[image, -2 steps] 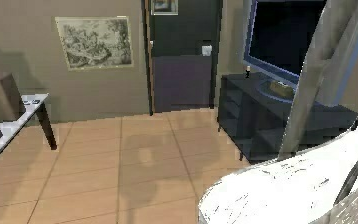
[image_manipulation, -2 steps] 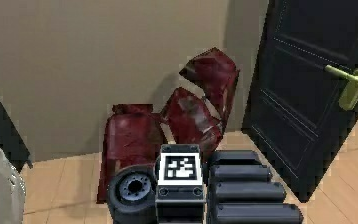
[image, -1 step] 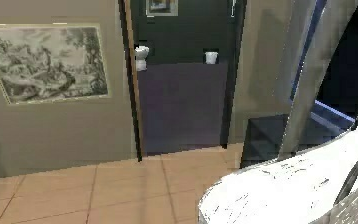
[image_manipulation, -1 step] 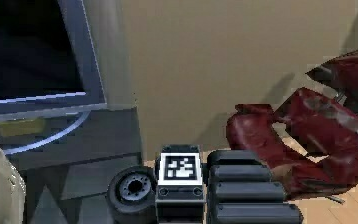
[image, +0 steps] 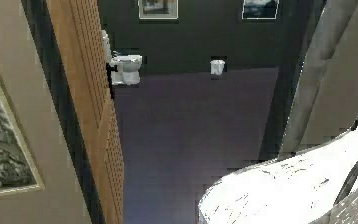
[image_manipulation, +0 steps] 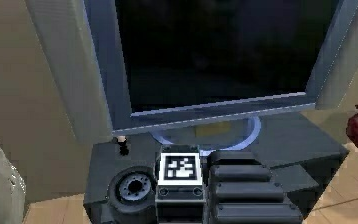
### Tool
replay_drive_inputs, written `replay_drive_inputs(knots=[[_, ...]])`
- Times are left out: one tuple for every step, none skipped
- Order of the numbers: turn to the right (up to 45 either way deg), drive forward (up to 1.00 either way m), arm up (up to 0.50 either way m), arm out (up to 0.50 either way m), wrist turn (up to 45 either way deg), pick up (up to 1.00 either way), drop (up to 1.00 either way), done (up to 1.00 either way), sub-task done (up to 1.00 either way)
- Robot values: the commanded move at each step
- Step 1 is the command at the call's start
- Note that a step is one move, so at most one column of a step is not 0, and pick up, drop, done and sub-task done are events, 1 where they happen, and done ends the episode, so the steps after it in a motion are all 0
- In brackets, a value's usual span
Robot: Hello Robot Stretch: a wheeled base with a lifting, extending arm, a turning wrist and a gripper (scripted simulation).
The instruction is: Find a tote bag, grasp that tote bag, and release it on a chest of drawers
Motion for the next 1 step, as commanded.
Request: replay_drive_inputs(knots=[[3.0, 0.00, 0.00, 0.00, 0.0, 0.00, 0.00, 0.00, 0.00]])
